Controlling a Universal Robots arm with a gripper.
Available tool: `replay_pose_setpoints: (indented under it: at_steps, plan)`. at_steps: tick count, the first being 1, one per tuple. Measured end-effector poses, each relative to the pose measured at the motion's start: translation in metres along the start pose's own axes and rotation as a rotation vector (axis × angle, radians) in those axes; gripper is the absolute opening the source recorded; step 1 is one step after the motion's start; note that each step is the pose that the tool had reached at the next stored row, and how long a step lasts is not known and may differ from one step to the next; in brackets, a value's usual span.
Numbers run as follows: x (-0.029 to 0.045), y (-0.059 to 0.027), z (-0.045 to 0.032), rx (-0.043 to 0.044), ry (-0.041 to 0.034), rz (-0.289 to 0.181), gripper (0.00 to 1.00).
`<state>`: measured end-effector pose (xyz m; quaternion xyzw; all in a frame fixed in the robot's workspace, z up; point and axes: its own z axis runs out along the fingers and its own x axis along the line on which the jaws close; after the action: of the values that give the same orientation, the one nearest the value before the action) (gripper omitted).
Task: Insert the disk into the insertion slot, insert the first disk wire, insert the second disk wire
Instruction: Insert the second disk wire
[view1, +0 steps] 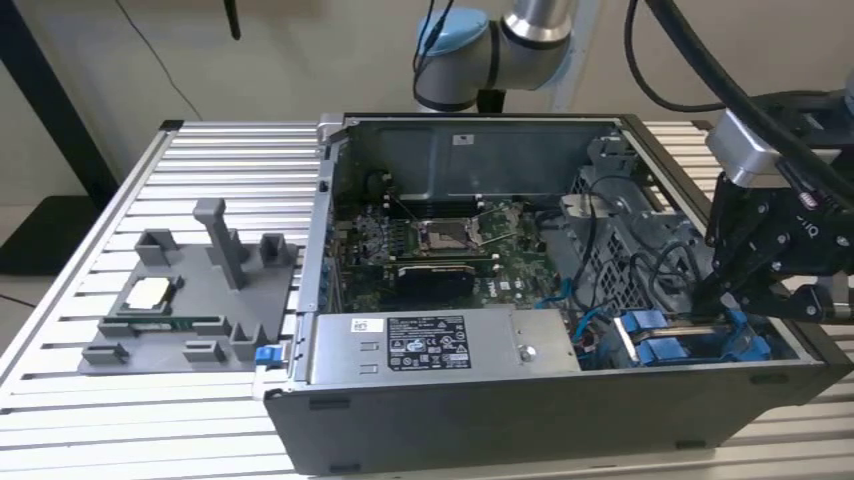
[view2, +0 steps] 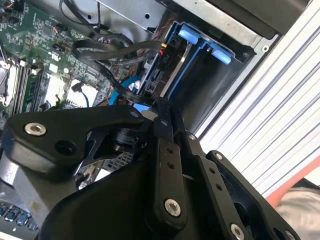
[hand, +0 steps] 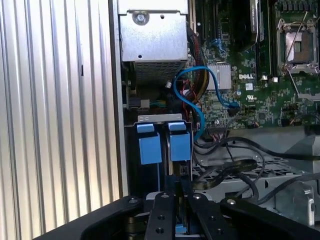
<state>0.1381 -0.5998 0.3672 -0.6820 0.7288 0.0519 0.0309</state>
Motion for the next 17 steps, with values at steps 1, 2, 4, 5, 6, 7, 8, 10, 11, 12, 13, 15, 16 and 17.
replay_pose_setpoints:
  at_steps: [1,2,4,5,6,7,8,10,11,12,13,15,16,17]
  plan:
    - [-0.0001,0.0008,0.0012,0.0054,-0.0004,-0.001,0.16]
    - [-0.0003,0.0014,0.0024,0.0095,-0.0006,-0.001,0.16]
    - [-0.0015,0.0024,0.006,0.0143,-0.0014,-0.002,0.16]
    - [-0.0016,0.0024,0.0059,0.0143,-0.0015,-0.002,0.16]
    - [-0.0016,0.0024,0.0059,0.0143,-0.0019,-0.002,0.16]
    - [-0.0016,0.0024,0.0059,0.0143,-0.0019,-0.002,0.16]
    - [-0.0015,0.0024,0.0059,0.0143,-0.0019,-0.002,0.16]
    - [-0.0015,0.0024,0.0062,0.0142,-0.0019,-0.002,0.16]
    - [-0.0016,0.0024,0.0065,0.0143,-0.0022,-0.002,0.16]
    - [-0.0017,0.0024,0.0069,0.0145,-0.0028,-0.002,0.16]
    - [-0.0019,0.0023,0.0072,0.0147,-0.0035,-0.002,0.16]
    - [-0.0028,0.0024,0.008,0.0165,-0.0047,-0.002,0.16]
    - [-0.0033,0.0024,0.0088,0.0178,-0.0055,-0.002,0.16]
    - [-0.0037,0.0024,0.0097,0.0194,-0.0067,-0.003,0.16]
